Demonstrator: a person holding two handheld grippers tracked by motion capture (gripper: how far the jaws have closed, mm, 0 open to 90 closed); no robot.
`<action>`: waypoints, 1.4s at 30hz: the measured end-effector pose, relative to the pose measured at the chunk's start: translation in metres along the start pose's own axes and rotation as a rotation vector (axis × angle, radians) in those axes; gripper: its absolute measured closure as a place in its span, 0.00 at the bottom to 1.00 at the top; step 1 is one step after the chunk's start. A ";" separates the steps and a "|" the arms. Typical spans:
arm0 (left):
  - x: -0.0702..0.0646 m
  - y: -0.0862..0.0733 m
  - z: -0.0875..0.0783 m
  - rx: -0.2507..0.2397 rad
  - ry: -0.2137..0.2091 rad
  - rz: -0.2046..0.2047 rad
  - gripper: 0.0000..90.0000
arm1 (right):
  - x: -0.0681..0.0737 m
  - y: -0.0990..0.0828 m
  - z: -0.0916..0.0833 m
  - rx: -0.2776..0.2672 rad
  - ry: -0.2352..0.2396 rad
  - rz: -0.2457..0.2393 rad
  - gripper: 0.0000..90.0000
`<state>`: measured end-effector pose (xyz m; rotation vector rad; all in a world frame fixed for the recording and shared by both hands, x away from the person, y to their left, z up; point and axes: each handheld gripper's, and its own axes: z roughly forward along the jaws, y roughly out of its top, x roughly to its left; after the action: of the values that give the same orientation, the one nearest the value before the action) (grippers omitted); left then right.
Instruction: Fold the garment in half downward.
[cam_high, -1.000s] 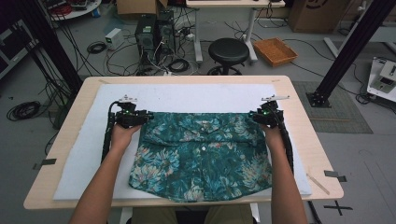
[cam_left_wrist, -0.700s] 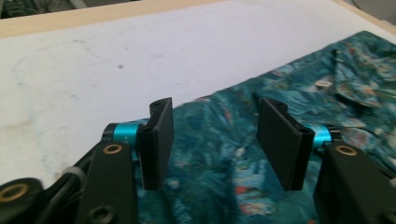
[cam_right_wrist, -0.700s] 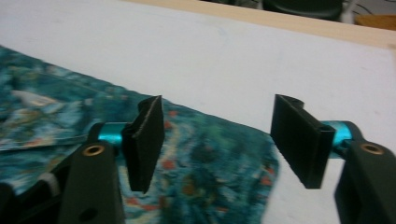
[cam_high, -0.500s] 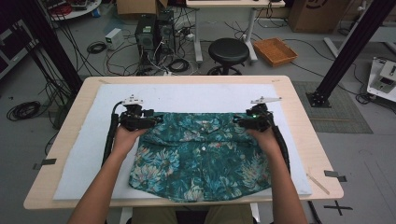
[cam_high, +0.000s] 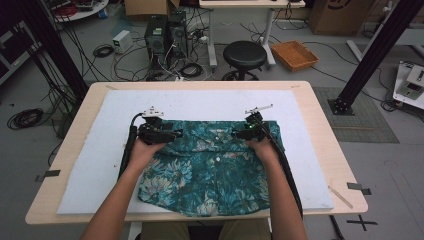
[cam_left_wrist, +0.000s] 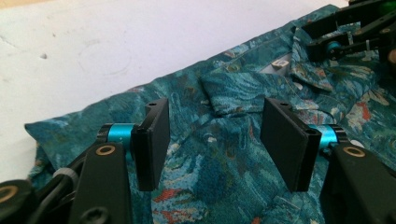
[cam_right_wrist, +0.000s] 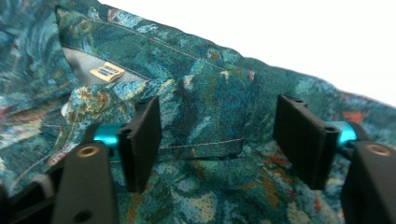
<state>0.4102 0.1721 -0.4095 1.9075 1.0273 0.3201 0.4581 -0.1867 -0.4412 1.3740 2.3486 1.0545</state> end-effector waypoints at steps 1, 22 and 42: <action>0.000 -0.001 0.001 -0.001 0.001 -0.002 0.47 | 0.001 0.001 -0.001 0.000 -0.003 -0.026 0.56; -0.016 -0.001 0.004 -0.002 -0.046 0.056 0.39 | 0.024 -0.031 -0.071 -0.286 0.133 -0.331 0.97; -0.045 0.015 0.081 0.232 -0.030 0.115 0.39 | 0.019 -0.067 -0.082 -0.291 0.231 -0.330 0.97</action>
<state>0.4380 0.0855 -0.4334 2.1784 0.9711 0.2450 0.3603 -0.2299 -0.4246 0.7674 2.3446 1.4375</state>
